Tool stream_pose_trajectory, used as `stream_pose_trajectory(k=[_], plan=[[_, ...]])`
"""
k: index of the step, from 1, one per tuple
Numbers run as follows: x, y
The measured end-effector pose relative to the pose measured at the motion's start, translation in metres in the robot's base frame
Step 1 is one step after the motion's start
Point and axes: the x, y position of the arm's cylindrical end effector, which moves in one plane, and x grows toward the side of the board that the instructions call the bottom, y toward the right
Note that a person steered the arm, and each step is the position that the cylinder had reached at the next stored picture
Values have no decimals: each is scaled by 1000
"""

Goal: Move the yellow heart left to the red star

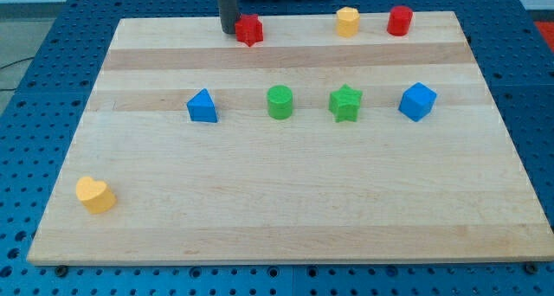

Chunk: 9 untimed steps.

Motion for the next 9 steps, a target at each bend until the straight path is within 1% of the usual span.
stream_pose_trajectory(k=[1, 2, 4, 5, 6, 7, 8, 9], plan=[[18, 0], [18, 5], [-7, 57], [-8, 74], [11, 7], [90, -49], [189, -87], [253, -90]])
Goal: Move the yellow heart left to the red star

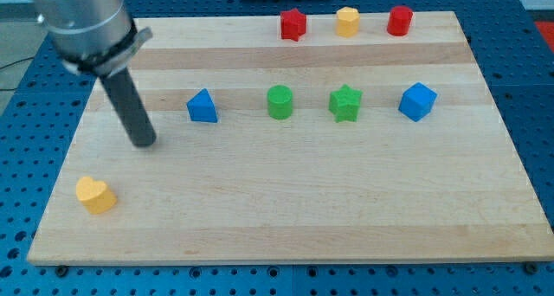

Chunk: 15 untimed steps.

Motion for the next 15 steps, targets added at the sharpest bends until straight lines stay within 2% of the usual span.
stream_pose_trajectory(k=[1, 2, 3, 4, 5, 6, 7, 10, 12, 13, 14, 15], plan=[[49, 80], [123, 13], [122, -68], [91, -61], [74, -24], [19, -51], [-10, -62], [-72, -115], [-171, -114], [-176, -89], [-157, -115], [-134, -95]])
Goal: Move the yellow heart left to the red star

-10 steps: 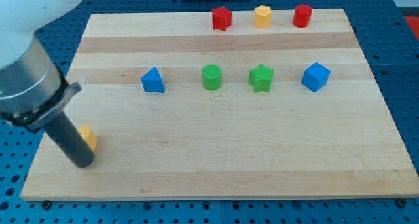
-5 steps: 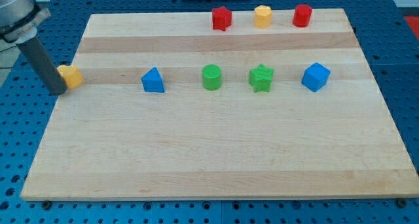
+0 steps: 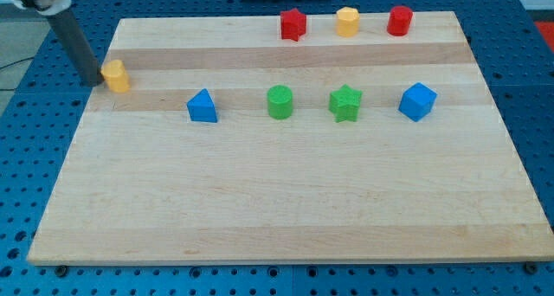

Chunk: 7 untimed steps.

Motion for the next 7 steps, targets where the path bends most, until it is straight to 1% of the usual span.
stream_pose_trajectory(k=[1, 2, 3, 4, 5, 6, 7], plan=[[-10, 62], [-23, 110], [-75, 116], [-83, 150], [-67, 110], [-74, 131], [-98, 184]])
